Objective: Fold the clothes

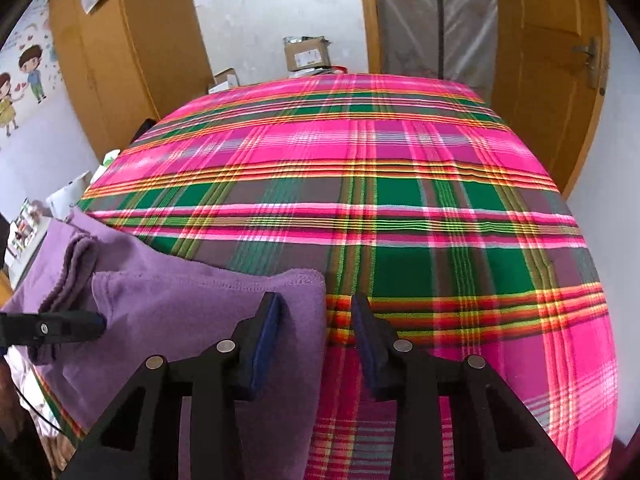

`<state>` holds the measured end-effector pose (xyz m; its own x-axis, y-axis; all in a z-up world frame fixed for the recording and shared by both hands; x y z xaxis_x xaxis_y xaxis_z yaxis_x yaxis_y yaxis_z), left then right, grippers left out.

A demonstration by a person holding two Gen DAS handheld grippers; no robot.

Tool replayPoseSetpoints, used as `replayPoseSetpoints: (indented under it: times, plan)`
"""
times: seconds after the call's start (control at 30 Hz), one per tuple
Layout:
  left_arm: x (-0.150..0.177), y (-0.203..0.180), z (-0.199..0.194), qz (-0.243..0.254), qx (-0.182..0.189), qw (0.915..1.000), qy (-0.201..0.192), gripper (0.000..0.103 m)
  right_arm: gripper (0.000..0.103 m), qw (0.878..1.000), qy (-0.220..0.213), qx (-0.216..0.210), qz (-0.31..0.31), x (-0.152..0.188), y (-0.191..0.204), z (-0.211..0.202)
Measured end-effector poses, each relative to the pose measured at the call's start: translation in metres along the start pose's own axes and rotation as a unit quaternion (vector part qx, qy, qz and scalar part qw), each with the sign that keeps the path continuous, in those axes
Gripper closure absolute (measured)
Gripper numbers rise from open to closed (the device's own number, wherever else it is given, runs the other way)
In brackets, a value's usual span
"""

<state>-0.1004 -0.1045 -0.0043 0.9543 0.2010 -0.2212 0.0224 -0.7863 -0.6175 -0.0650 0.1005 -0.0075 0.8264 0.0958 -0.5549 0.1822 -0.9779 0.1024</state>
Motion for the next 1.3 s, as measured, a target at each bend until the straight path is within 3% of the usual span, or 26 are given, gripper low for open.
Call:
replayPoseSetpoints:
  times: [0.07, 0.17, 0.33, 0.53, 0.67, 0.8, 1.0, 1.17, 1.3]
  plan:
    - [0.000, 0.000, 0.000, -0.003, 0.001, 1.0000, 0.001, 0.072, 0.066, 1.000, -0.013, 0.013, -0.012, 0.002, 0.004, -0.007]
    - [0.000, 0.000, -0.001, -0.002, 0.001, 1.0000, 0.002, 0.072, 0.066, 1.000, 0.009, 0.016, -0.010, 0.005, 0.000, 0.004]
    - [0.003, 0.001, -0.009, -0.002, -0.013, 0.9999, -0.005, 0.072, 0.065, 1.000, 0.003, 0.018, -0.002, 0.007, 0.000, -0.004]
    - [0.007, 0.006, -0.027, -0.006, -0.016, 0.9996, -0.024, 0.072, 0.065, 0.998, -0.052, 0.016, -0.036, 0.010, 0.021, -0.044]
    - [0.010, 0.010, -0.036, -0.009, -0.017, 0.9992, -0.034, 0.072, 0.065, 0.994, -0.064, 0.011, -0.085, 0.022, 0.052, -0.050]
    - [0.014, 0.015, -0.045, -0.012, -0.027, 0.9986, -0.044, 0.072, 0.066, 0.992, -0.048, 0.009, -0.117, 0.036, 0.076, -0.036]
    - [0.016, 0.030, -0.061, -0.025, -0.040, 0.9973, -0.056, 0.072, 0.065, 0.992, -0.022, 0.041, -0.119, 0.041, 0.079, -0.013]
    - [0.020, 0.042, -0.082, -0.031, -0.045, 0.9956, -0.076, 0.072, 0.065, 0.991, -0.054, -0.002, -0.120, 0.031, 0.096, -0.033]
    - [0.022, 0.057, -0.097, -0.044, -0.058, 0.9933, -0.090, 0.072, 0.065, 0.990, -0.036, -0.052, -0.123, 0.033, 0.116, -0.024]
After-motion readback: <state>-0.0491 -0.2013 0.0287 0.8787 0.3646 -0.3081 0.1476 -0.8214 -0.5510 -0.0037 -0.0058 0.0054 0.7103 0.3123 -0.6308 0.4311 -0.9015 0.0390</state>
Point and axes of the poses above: each gripper's, at about its wrist camera, not at the fingertips, and z roughly the way its jaws point, y to its left, x to its underside, the point moved 3 cm from there along z, roughly the way its jaws point, and after that the axes turned 9 degrees about y, right-handed, at the moved point
